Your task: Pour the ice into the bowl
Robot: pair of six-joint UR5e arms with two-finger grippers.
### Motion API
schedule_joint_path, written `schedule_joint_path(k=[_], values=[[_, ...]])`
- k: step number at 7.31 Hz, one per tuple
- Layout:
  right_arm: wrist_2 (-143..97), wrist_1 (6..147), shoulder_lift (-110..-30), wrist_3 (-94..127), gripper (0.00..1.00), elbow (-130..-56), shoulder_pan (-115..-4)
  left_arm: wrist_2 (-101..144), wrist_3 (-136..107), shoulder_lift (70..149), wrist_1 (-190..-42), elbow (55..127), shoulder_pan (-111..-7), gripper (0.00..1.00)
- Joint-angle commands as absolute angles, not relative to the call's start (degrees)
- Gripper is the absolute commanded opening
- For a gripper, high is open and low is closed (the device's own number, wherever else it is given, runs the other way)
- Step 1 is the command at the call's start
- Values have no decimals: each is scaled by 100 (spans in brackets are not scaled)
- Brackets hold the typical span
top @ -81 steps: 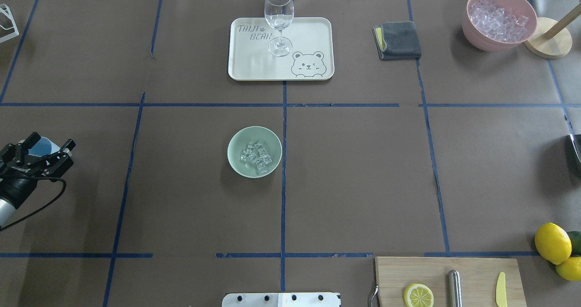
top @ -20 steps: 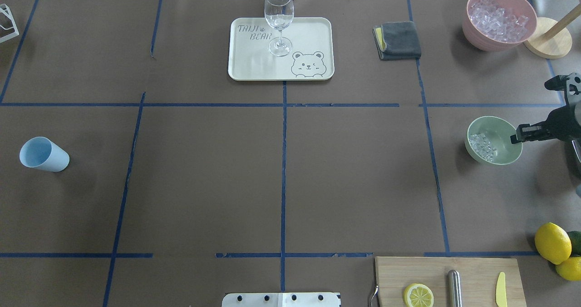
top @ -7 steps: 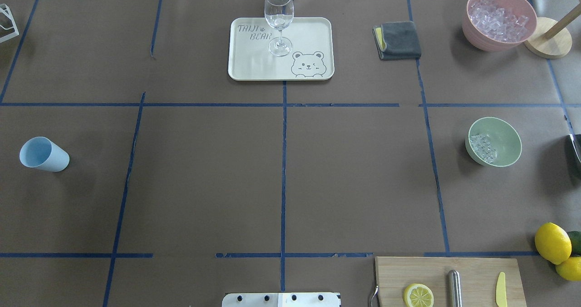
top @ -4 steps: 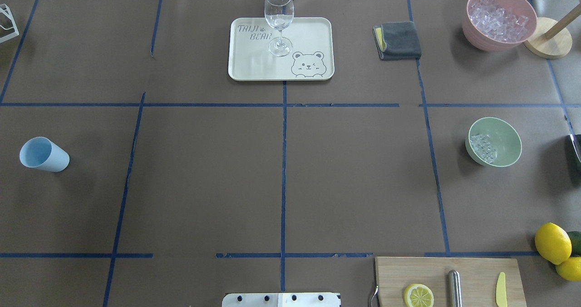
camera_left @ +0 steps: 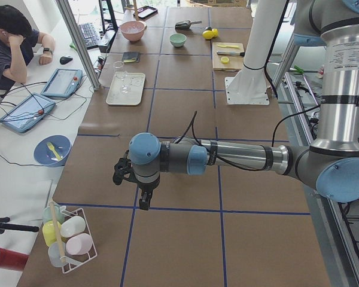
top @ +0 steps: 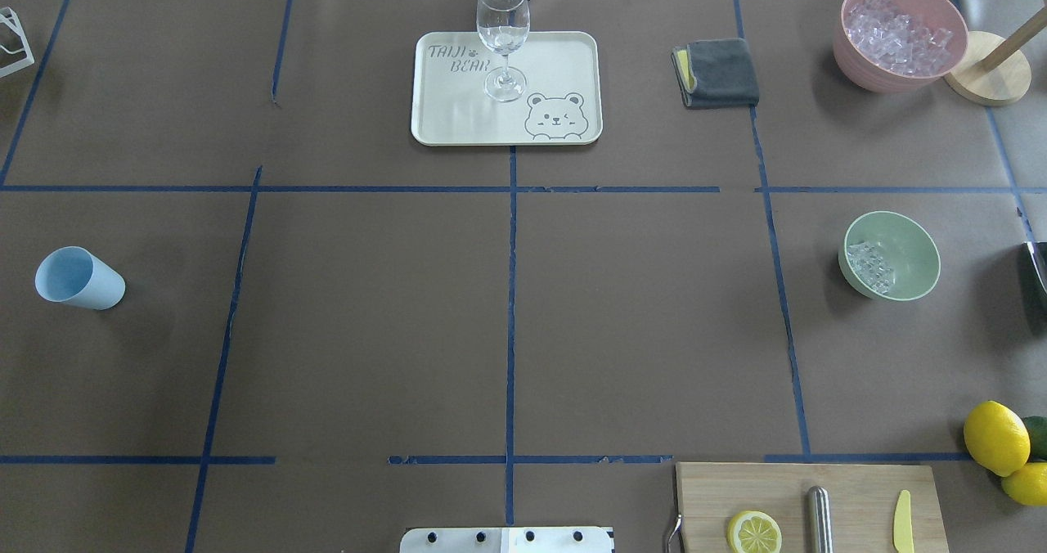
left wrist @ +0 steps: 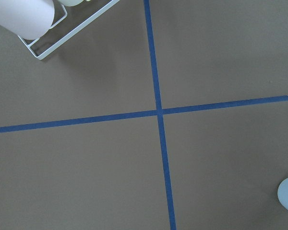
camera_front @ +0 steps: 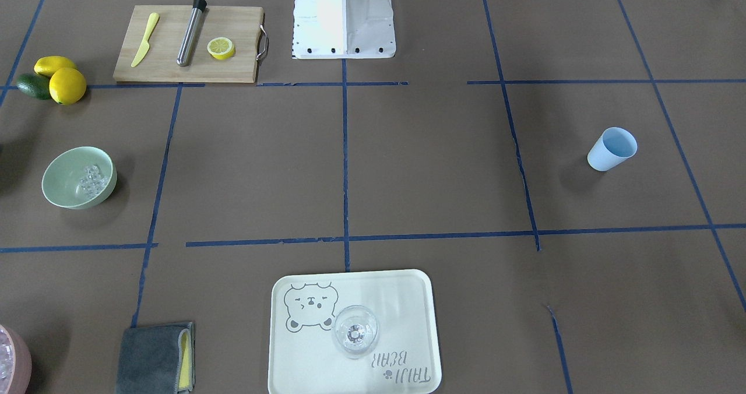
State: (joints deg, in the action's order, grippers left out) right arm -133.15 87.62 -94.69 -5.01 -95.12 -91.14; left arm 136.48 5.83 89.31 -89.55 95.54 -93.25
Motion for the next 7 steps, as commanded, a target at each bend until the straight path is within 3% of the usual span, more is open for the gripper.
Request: schedule_joint_path(k=[1,7], values=[[-13359,8614,-9780,-545,100,-9423,-9088,13658,615,8886,-9000,9554,-9325,100],[-13359,8622,-9914,-545,100,-9545,-9079,13658,624,8868,-8983,9334,-9308,100]])
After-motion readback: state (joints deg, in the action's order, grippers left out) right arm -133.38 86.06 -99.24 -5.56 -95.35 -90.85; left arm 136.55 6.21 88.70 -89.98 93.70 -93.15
